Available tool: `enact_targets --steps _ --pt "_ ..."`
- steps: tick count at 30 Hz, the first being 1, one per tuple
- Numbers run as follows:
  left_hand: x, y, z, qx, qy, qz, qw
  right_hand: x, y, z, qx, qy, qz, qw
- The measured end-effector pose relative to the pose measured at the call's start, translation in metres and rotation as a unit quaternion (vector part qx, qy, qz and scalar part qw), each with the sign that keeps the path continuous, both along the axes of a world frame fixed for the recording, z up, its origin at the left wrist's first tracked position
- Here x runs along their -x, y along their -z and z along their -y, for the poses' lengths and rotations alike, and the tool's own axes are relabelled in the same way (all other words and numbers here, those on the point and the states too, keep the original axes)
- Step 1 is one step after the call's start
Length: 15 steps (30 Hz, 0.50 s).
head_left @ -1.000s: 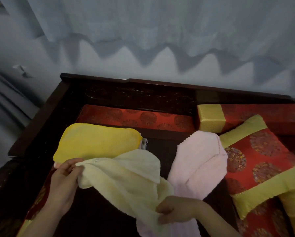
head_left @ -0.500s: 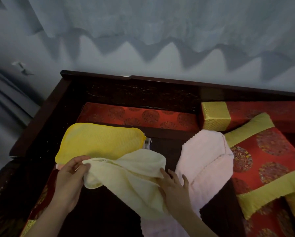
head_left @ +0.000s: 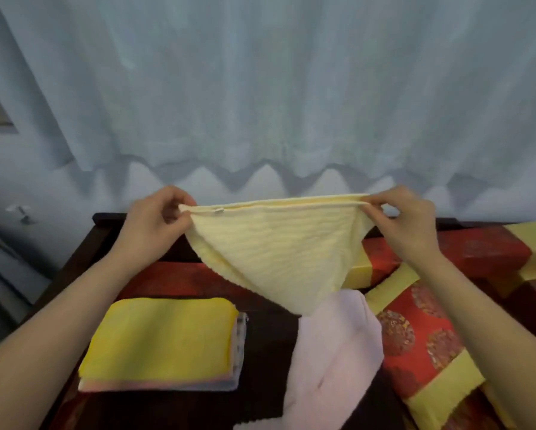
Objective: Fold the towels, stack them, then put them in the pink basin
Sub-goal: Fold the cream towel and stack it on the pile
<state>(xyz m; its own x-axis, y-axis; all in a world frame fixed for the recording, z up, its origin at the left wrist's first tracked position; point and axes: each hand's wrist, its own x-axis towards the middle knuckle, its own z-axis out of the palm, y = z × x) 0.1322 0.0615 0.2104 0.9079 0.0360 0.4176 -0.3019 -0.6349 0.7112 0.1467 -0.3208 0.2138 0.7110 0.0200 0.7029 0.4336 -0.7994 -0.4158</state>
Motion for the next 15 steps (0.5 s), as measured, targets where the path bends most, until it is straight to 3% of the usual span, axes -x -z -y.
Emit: enact_targets --steps 4,6,10,12,15 --pt "-0.018 -0.037 0.029 0.000 0.035 0.055 0.998 0.003 -0.034 0.032 0.025 0.010 0.027 0.999" --pt "-0.011 -0.030 0.039 -0.023 0.066 0.054 0.996 0.013 -0.030 0.047 0.094 -0.021 0.015 0.995" --pt "0.031 0.043 0.057 -0.206 0.230 -0.073 0.948 0.046 0.039 0.070 0.257 -0.138 -0.220 0.931" --pt "0.051 0.092 0.066 -0.216 0.241 -0.116 0.939 0.068 0.091 0.070 0.242 -0.150 -0.281 0.916" --pt "0.070 0.150 0.089 -0.155 0.218 -0.169 0.949 0.098 0.158 0.056 0.164 -0.126 -0.324 0.923"
